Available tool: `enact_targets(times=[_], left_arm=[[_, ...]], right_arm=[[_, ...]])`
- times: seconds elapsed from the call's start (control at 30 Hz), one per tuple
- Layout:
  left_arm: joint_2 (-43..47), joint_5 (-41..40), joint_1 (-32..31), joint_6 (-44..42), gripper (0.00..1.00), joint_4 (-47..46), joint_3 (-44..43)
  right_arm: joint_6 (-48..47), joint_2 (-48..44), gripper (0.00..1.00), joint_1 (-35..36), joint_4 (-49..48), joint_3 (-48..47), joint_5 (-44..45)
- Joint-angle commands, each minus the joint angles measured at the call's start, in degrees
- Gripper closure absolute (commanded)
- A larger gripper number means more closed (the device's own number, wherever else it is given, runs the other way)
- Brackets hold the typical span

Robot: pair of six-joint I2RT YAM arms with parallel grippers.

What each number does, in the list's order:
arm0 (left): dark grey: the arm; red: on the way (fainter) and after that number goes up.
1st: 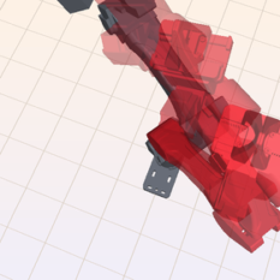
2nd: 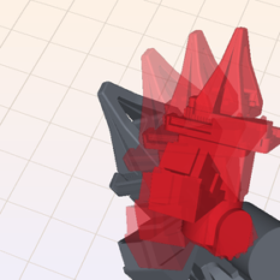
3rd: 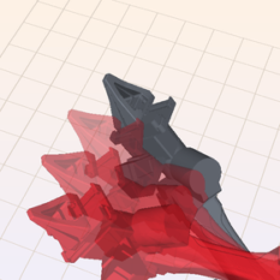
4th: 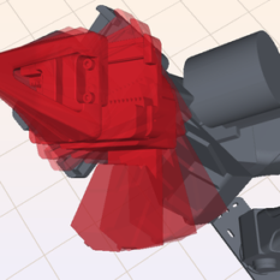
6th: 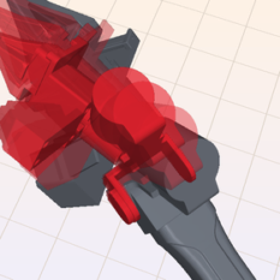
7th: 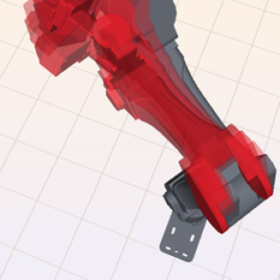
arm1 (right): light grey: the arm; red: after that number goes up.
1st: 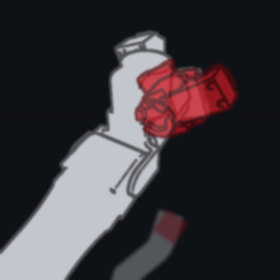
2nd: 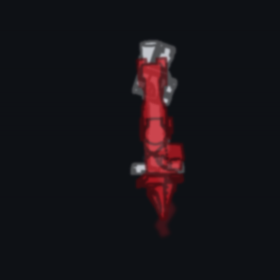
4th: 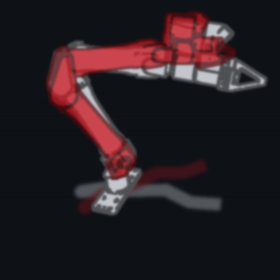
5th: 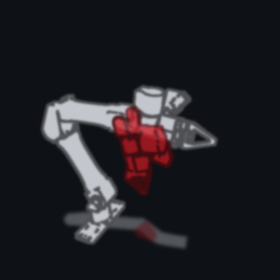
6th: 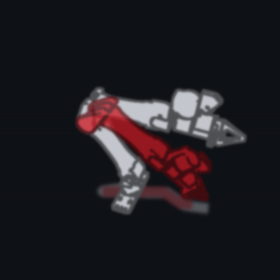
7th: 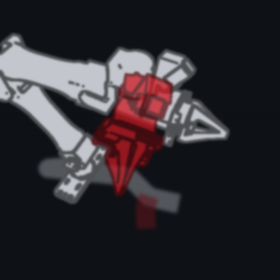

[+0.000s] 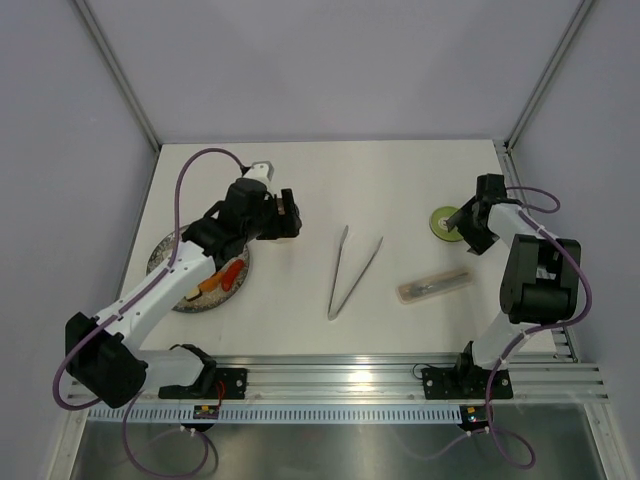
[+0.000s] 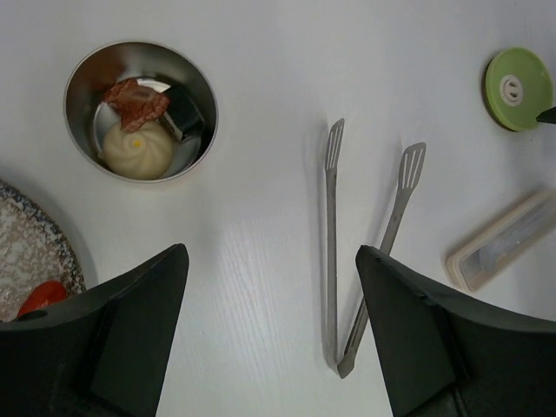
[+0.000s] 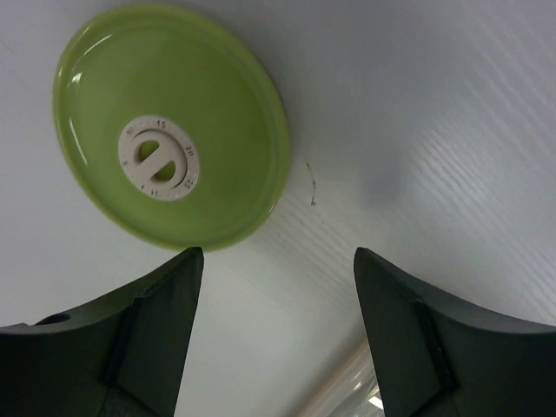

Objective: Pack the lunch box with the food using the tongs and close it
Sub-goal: Pick up the box lid from the center of the board.

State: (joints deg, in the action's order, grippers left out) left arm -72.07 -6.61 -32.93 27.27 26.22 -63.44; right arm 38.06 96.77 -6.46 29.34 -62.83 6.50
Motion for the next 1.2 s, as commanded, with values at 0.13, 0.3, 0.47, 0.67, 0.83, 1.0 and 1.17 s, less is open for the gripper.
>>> enact_targets(times=[0.13, 0.3, 0.47, 0.67, 0.83, 1.0, 1.17], left_arm=[[1.8, 2.8, 3.8, 1.7, 0.18, 2.9, 2.1], [3.2, 2.7, 5.9, 1.5, 0.18, 3.5, 2.3], [2.0, 6.3, 10.6, 1.8, 0.18, 3.8, 2.1], [-4.0, 9.9, 13.0, 0.8, 0.18, 4.7, -1.9], [-6.8, 13.5, 16.4, 1.8, 0.18, 3.1, -4.2], [-10.4, 15.1, 21.1, 2.7, 0.18, 5.1, -9.2], [-17.4, 11.7, 23.6, 2.0, 0.18, 10.0, -16.4]], right_arm=[[3.8, 6.2, 0.30, -2.9, -7.0, -2.5, -3.7], [4.6, 9.7, 0.45, -3.6, -9.2, -3.4, -4.6], [4.7, 9.8, 0.67, -3.6, -11.2, -2.4, -3.9], [4.7, 6.8, 1.00, -3.6, -12.4, -0.3, -4.8], [2.4, 0.4, 1.00, -3.4, -11.2, 0.8, -6.2], [0.3, -4.8, 1.00, 0.5, -7.2, -1.2, -5.3], [1.3, -6.9, 1.00, 10.6, -2.6, -9.6, -6.9]])
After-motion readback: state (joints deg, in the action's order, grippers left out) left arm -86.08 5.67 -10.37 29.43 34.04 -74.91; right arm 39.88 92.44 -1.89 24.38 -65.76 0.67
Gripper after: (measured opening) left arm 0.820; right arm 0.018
